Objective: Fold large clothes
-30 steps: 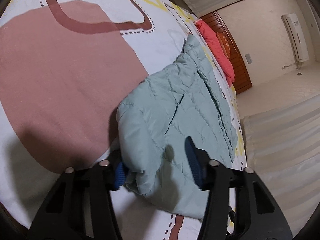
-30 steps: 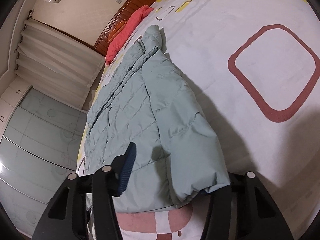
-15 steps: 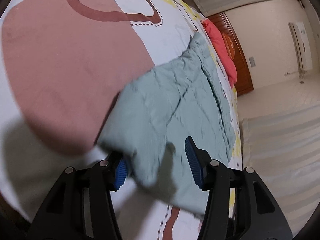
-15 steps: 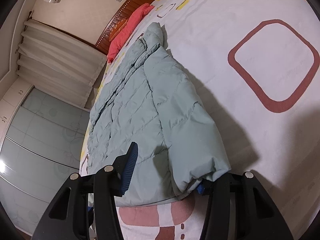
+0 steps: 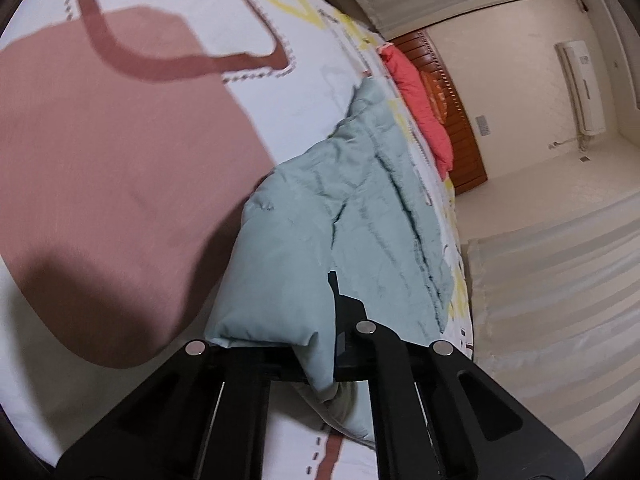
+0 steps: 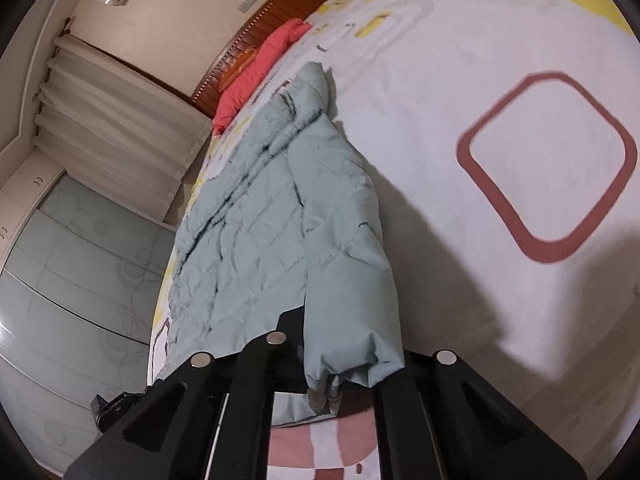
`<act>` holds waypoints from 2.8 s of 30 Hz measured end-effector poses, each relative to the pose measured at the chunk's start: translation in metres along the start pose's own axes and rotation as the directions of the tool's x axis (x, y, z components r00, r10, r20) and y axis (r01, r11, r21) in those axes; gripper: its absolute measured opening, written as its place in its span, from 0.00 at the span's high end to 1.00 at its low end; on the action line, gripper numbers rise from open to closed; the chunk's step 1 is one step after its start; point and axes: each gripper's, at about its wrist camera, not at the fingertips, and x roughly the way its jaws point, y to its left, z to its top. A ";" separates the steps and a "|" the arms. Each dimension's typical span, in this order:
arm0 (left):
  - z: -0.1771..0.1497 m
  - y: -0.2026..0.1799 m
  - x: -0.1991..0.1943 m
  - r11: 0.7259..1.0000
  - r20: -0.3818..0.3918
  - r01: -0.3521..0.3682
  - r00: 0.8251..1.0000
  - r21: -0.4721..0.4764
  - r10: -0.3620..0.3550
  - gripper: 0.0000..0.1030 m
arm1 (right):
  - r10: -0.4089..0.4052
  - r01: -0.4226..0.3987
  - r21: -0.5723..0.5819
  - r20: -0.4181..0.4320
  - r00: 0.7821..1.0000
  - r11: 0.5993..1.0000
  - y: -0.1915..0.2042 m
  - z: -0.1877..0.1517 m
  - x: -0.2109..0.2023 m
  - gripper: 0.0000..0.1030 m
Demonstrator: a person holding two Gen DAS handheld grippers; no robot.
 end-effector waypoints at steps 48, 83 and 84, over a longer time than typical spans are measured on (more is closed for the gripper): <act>0.163 -0.146 0.200 0.929 0.114 -0.171 0.983 0.329 0.141 0.97 | -0.032 0.032 -0.103 0.003 0.999 0.994 0.095 0.195 0.195 0.97; 0.159 -0.174 0.217 0.819 0.145 -0.262 0.965 0.510 0.219 0.36 | -0.209 0.193 -0.415 0.008 0.978 0.889 0.169 0.175 0.239 0.40; 0.161 -0.175 0.223 0.810 0.150 -0.271 0.962 0.520 0.226 0.36 | -0.223 0.205 -0.437 0.011 0.975 0.876 0.174 0.175 0.246 0.40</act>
